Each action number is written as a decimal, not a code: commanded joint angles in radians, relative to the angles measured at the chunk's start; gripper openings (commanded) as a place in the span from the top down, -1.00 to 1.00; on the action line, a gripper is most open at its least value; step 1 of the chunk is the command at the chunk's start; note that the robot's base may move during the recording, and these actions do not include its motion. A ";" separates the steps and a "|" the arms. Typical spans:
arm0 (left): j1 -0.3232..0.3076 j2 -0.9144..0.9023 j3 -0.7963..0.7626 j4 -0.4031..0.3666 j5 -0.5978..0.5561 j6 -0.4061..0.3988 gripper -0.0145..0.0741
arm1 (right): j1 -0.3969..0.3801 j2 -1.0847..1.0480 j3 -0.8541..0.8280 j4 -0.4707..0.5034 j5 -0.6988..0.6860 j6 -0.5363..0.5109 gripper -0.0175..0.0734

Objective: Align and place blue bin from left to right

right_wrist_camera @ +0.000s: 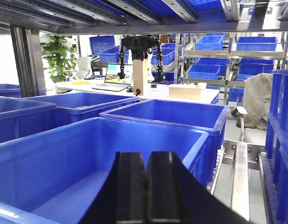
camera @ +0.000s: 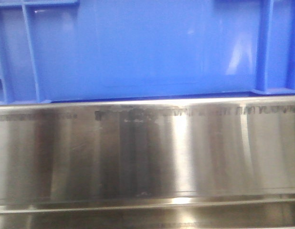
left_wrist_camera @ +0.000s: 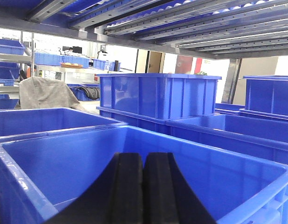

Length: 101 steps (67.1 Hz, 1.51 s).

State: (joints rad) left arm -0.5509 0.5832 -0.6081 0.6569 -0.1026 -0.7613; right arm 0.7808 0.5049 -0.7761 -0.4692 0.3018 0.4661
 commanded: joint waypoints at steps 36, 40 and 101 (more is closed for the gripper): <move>-0.006 -0.005 0.000 0.003 -0.019 0.001 0.92 | 0.001 -0.006 0.003 -0.006 -0.023 -0.006 0.79; -0.006 -0.005 0.000 0.003 -0.019 0.001 0.92 | 0.001 -0.006 0.003 -0.006 -0.023 -0.006 0.79; -0.006 -0.007 0.000 0.003 -0.019 0.001 0.92 | 0.001 -0.006 0.003 -0.006 -0.024 -0.006 0.79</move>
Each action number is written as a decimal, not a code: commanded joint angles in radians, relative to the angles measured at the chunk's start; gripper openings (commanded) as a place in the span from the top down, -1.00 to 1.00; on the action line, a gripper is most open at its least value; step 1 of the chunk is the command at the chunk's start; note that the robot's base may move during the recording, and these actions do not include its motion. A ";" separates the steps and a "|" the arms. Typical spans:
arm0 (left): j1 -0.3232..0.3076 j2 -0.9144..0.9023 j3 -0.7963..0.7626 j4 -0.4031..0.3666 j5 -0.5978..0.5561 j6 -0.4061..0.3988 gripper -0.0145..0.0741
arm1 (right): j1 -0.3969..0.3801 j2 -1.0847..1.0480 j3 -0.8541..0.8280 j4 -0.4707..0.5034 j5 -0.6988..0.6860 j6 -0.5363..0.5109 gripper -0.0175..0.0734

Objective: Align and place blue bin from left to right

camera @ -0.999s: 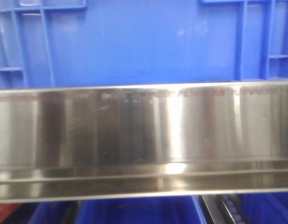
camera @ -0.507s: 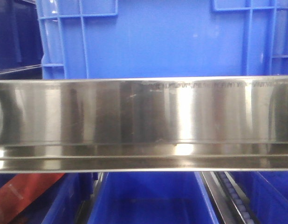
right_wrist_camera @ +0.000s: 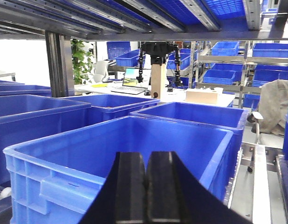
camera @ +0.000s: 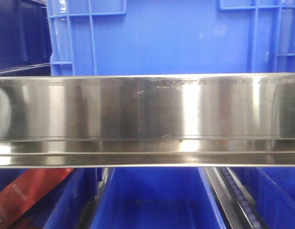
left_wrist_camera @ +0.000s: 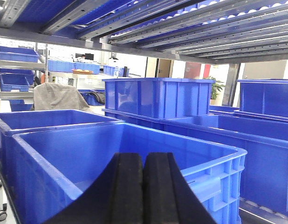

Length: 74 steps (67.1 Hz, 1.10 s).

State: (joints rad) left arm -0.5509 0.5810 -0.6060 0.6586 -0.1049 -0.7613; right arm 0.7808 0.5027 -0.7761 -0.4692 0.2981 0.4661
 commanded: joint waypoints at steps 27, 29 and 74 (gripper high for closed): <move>-0.006 -0.005 -0.002 0.002 -0.017 0.001 0.92 | 0.001 -0.004 0.003 -0.006 -0.021 -0.006 0.79; -0.006 -0.005 -0.002 0.002 -0.017 0.001 0.92 | 0.001 -0.004 0.003 -0.006 -0.021 -0.006 0.79; -0.006 -0.005 -0.002 0.002 -0.017 0.001 0.92 | -0.001 -0.024 0.005 -0.006 -0.016 -0.006 0.79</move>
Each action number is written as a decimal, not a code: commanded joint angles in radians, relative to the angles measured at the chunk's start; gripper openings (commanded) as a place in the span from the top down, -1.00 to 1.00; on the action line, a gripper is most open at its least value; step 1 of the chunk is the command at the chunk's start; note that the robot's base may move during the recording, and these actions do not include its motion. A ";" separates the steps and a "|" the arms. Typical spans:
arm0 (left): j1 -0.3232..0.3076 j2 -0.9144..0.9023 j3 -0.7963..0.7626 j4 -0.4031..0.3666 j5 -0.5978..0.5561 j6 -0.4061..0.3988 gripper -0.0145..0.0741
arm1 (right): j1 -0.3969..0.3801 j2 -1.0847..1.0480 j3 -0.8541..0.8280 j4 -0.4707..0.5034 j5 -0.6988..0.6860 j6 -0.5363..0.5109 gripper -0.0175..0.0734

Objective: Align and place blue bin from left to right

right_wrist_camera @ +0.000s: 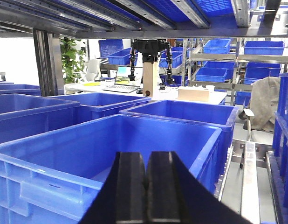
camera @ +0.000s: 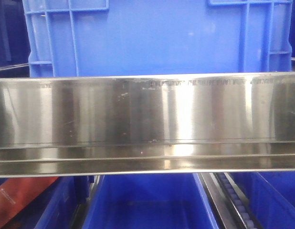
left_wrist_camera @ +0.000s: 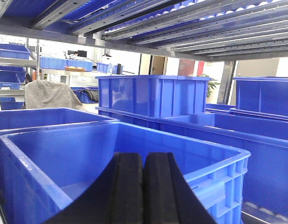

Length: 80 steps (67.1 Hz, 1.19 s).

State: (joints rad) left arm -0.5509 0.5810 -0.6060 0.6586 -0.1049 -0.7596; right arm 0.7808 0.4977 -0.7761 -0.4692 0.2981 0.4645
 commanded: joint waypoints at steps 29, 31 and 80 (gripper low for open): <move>-0.006 -0.005 -0.002 0.002 -0.017 0.000 0.92 | -0.391 -0.154 0.301 0.359 -0.260 -0.445 0.79; -0.006 -0.005 -0.002 0.002 -0.017 0.000 0.92 | -0.417 -0.170 0.331 0.368 -0.270 -0.445 0.79; -0.006 -0.005 -0.002 0.002 -0.017 0.000 0.92 | -0.588 -0.358 0.752 0.461 -0.344 -0.445 0.79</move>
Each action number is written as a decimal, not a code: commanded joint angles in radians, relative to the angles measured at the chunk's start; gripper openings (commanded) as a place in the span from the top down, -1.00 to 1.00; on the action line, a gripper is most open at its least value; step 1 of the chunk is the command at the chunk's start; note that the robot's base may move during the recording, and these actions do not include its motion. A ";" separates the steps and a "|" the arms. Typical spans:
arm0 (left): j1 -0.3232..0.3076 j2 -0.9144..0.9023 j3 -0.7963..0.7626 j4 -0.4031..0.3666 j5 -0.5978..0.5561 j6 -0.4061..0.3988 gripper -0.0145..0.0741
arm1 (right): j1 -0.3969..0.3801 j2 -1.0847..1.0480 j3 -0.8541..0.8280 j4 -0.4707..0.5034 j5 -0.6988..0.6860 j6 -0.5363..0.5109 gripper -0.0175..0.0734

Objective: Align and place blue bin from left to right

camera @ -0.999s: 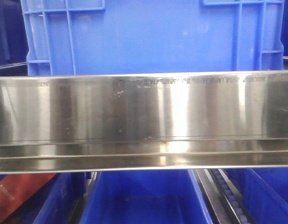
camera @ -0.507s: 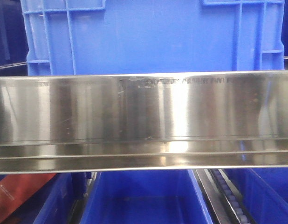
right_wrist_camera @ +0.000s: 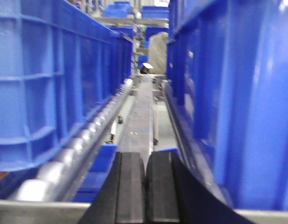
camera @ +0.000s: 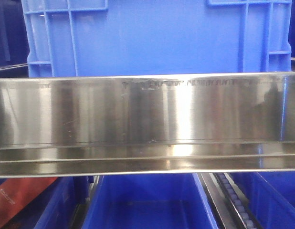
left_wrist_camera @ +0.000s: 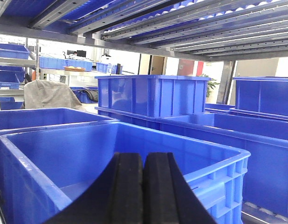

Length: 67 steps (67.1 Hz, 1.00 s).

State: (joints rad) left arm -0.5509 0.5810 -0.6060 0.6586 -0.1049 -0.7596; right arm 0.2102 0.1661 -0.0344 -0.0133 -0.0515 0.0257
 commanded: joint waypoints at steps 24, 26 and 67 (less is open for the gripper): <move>-0.006 -0.005 -0.002 0.002 -0.017 0.000 0.92 | -0.029 -0.166 0.034 0.005 0.105 -0.006 0.79; -0.006 -0.005 -0.002 0.002 -0.019 0.000 0.92 | -0.029 -0.166 0.034 0.005 0.101 -0.006 0.79; -0.006 -0.005 -0.002 0.002 -0.017 0.000 0.92 | -0.027 -0.166 0.034 0.005 0.073 -0.006 0.79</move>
State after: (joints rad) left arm -0.5509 0.5810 -0.6060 0.6586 -0.1049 -0.7596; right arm 0.1872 0.0050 0.0004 -0.0114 0.0456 0.0257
